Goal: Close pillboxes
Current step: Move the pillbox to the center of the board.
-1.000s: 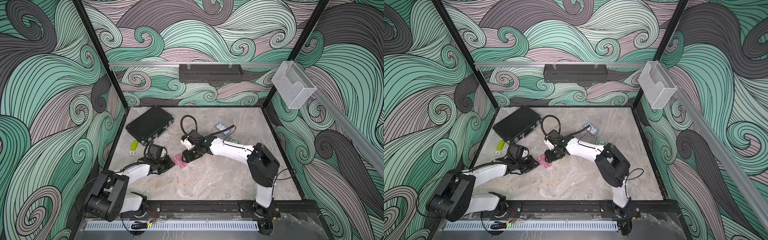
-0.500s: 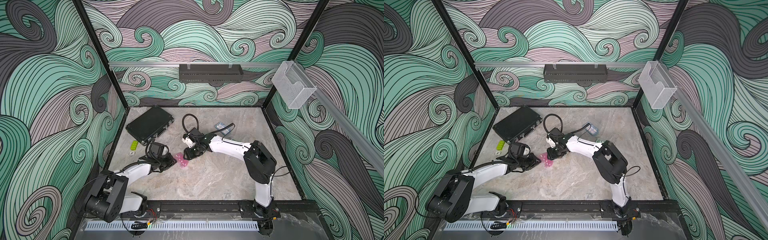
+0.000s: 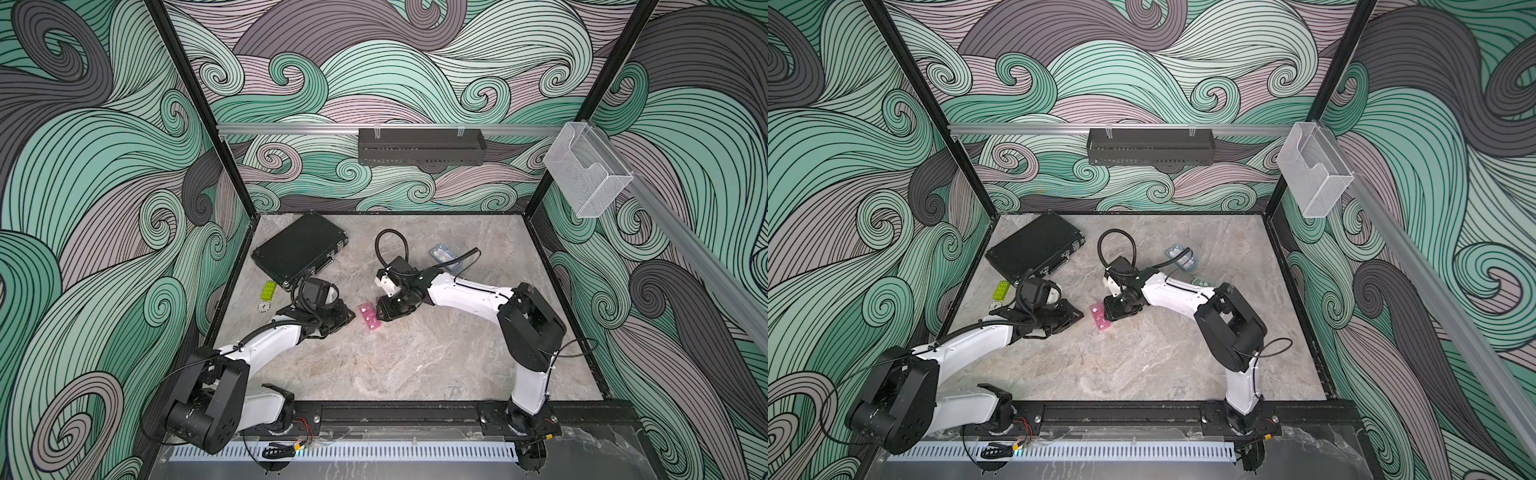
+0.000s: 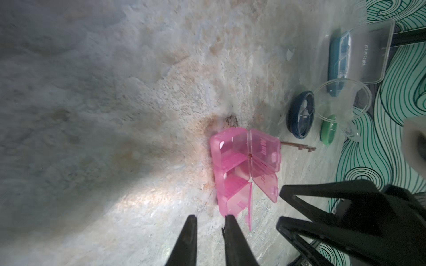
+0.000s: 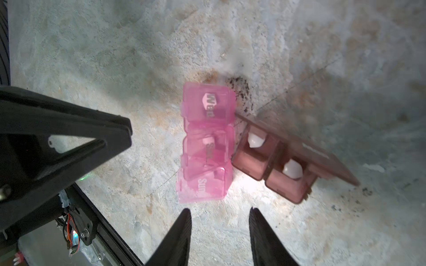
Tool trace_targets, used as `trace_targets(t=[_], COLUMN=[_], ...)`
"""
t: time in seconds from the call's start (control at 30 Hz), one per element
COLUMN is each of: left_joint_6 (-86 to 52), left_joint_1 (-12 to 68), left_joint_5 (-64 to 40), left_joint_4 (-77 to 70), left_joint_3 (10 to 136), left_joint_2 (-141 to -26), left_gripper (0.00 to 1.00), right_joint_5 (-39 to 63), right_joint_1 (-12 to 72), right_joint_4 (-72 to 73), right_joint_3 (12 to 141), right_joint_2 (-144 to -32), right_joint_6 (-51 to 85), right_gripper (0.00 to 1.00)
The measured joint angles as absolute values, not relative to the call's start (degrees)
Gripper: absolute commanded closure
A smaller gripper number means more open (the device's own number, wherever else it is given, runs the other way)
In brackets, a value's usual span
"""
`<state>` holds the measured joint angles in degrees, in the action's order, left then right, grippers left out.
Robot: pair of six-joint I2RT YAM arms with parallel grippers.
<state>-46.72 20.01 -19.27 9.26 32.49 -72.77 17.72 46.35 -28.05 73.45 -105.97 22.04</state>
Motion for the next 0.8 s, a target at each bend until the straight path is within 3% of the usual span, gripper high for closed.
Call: trace_targets(t=[0.2,0.5,0.8], left_joint_6=[-42.6,-36.6,-35.2], left_joint_1=[20.0,18.8,18.4], left_joint_5=[-17.9,-17.7,-18.3], left_joint_4=[10.2,9.4,8.7], left_joint_3=[39.9,50.4,51.8], left_joint_2=[-78.0,-92.9,-97.8], left_gripper=[0.76,0.81,0.84], right_joint_5=[17.8,18.1,19.2], right_joint_1=[45.9,44.8,44.4], right_joint_4=[-23.9,-16.1,-12.6], right_joint_3=[69.4,56.9,52.2], right_joint_2=[-102.1,-95.2,-92.5], right_joint_6=[25.8,33.6,35.6], right_gripper=[0.66,0.65,0.65])
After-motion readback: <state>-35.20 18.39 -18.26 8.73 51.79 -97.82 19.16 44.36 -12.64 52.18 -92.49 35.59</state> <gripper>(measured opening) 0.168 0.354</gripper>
